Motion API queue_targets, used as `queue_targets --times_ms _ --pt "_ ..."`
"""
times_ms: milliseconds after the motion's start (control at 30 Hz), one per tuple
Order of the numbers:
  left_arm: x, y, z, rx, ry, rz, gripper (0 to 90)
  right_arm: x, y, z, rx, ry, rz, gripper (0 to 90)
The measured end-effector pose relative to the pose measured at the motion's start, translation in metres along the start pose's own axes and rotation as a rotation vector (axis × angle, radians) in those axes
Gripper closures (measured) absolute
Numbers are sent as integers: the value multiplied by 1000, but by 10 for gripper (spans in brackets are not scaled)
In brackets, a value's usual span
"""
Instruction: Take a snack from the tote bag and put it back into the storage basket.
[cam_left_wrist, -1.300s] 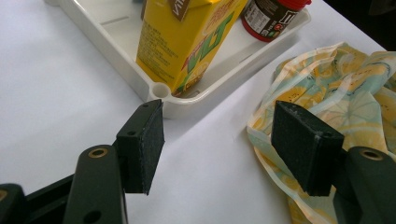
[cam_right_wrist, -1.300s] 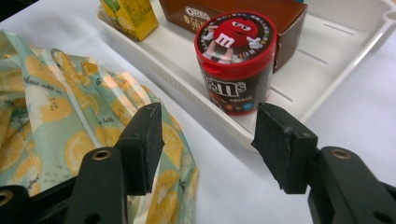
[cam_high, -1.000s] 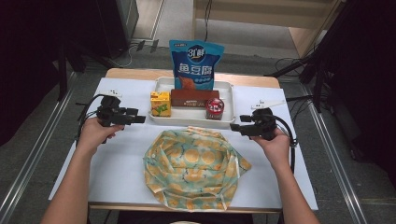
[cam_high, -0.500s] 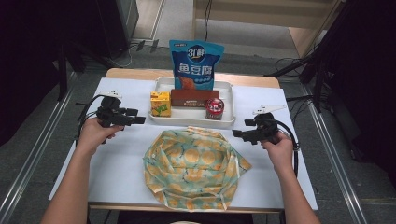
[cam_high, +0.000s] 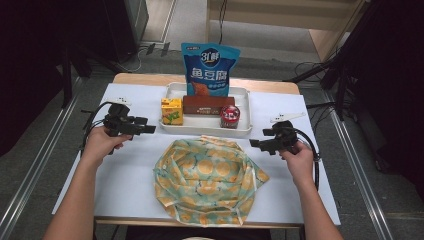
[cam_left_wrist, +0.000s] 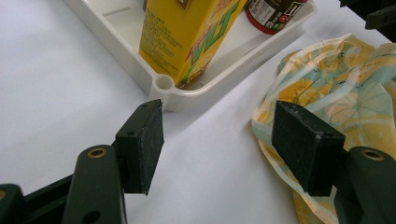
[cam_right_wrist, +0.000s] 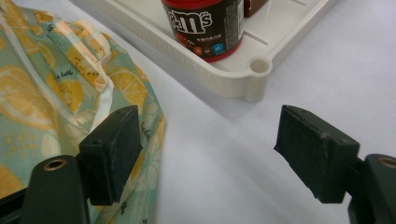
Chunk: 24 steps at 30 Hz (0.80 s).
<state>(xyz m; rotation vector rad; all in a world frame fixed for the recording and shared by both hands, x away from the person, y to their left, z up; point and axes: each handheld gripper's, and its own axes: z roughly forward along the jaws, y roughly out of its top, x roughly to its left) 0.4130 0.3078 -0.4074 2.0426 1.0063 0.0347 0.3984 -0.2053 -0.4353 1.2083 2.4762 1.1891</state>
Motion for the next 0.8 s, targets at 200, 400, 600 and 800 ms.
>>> queue_targets --times_ms 200,400,600,800 --pt "0 0 1 4 4 -3 346 3 0 2 13 1 -10 231" --pt "-1 0 2 13 8 -1 346 3 0 3 16 2 -10 231" --pt "-1 -1 3 19 7 -1 344 3 0 3 19 2 -13 231" --pt "0 -1 4 27 9 -1 344 3 0 4 25 2 -14 230"
